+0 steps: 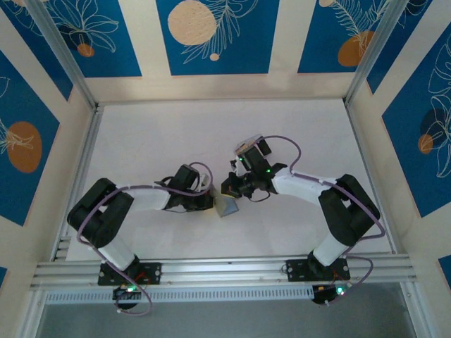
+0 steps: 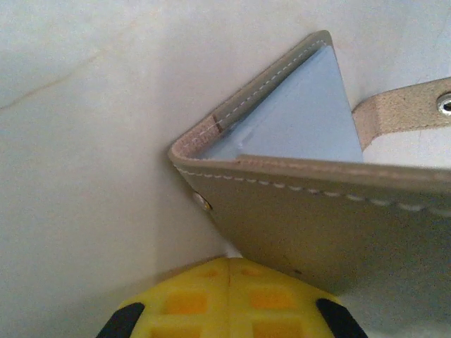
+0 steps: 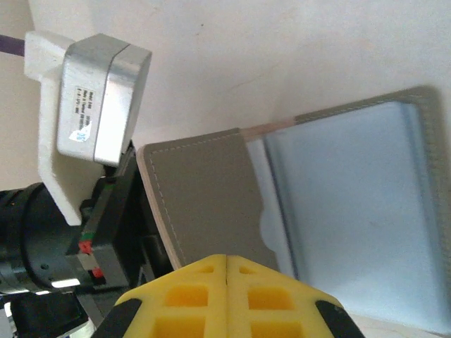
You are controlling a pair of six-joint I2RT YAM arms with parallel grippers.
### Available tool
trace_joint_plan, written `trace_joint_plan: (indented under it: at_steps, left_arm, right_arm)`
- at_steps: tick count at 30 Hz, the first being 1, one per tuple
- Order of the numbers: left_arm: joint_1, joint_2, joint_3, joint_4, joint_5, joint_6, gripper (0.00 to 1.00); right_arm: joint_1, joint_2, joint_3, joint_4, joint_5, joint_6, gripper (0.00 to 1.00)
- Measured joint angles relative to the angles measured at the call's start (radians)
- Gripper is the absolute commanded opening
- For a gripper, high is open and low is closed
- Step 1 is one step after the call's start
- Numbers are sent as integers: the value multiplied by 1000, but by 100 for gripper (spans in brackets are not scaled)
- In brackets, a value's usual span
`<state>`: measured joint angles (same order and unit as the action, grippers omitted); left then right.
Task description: Put the credit cards into the card holder
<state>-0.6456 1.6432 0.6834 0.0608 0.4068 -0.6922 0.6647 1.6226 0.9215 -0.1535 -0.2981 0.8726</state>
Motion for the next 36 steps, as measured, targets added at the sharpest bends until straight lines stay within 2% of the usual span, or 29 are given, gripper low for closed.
trace_joint_plan:
  at_steps: [4, 10, 15, 18, 23, 26, 30, 36]
  left_arm:
    - [-18, -3, 0, 7, -31, -8, 3]
    - [0, -87, -32, -56, -125, -36, 13]
    - [26, -230, -76, -181, -227, -61, 15]
    - [50, -340, -85, -267, -282, -69, 15]
    - [132, -486, -89, -370, -304, -62, 16]
    - [141, -488, -62, -414, -294, -41, 15]
    - [140, -440, -13, -420, -248, -12, 10]
    - [114, -306, 30, -356, -170, -4, 6]
  right_arm:
    - [10, 36, 0, 35, -26, 13, 4]
    - [32, 77, 4, 64, -45, 26, 8]
    - [50, 96, 23, 61, -46, 27, 9]
    - [66, 115, 52, 58, -42, 25, 13]
    - [111, 181, 127, 40, -23, 20, 16]
    - [133, 248, 176, 30, -13, 13, 7]
    - [141, 294, 190, 5, -2, -5, 4]
    - [140, 285, 202, -73, 40, -28, 3]
